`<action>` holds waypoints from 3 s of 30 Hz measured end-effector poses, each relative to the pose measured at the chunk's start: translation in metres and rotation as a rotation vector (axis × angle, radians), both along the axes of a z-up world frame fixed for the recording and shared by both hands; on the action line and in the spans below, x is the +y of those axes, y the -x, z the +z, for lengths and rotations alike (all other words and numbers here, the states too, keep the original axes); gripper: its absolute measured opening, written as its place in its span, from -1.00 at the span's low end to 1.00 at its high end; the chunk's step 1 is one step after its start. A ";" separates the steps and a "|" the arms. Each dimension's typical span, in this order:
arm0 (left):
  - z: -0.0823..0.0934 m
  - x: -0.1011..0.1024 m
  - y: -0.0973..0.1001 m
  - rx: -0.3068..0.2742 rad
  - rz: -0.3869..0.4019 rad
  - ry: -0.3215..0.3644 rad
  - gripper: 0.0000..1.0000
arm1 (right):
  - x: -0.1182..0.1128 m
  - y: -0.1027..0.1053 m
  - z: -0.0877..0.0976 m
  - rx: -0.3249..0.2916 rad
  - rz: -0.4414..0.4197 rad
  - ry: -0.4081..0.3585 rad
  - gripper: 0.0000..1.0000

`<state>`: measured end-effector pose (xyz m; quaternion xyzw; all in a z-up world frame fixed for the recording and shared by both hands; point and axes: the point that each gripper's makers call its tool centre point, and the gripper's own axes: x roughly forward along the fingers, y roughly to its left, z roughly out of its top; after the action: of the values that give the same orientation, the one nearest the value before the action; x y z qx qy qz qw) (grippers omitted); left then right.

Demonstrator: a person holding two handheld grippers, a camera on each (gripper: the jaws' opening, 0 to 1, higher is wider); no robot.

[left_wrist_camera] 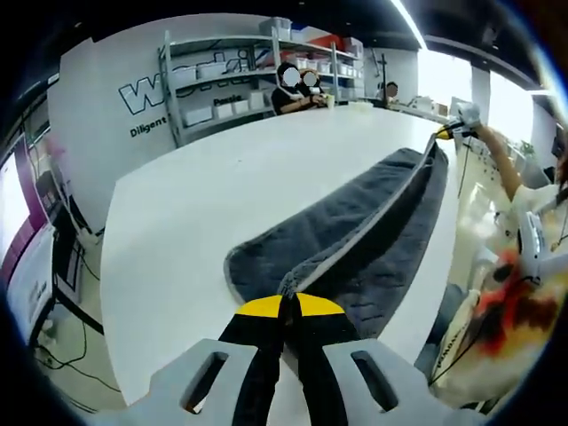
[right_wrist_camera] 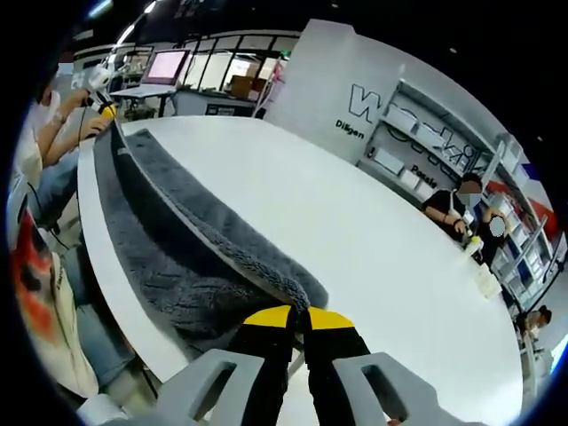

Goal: Fold the towel on the table until its edges align and the towel forms a compact rectangular stack.

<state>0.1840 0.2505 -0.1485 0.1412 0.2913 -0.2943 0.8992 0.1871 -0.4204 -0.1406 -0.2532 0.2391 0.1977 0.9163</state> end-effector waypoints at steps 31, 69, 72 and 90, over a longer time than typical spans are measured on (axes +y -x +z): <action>0.005 -0.006 -0.032 -0.008 0.008 -0.009 -0.94 | -0.003 -0.025 0.020 -0.108 -0.070 0.046 -0.99; -0.049 0.002 -0.090 0.049 0.114 0.014 -0.89 | -0.001 -0.080 -0.038 -0.100 -0.004 0.312 -0.93; -0.049 0.004 -0.094 0.030 0.131 0.023 -0.82 | -0.001 -0.080 -0.039 -0.101 -0.009 0.313 -0.90; -0.051 0.017 -0.069 0.007 0.169 0.097 0.00 | -0.025 -0.064 -0.030 -0.113 -0.104 0.142 0.06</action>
<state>0.2533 0.2675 -0.1999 0.0712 0.2909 -0.2317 0.9255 0.2515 -0.4449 -0.1705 -0.3156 0.2133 0.1178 0.9171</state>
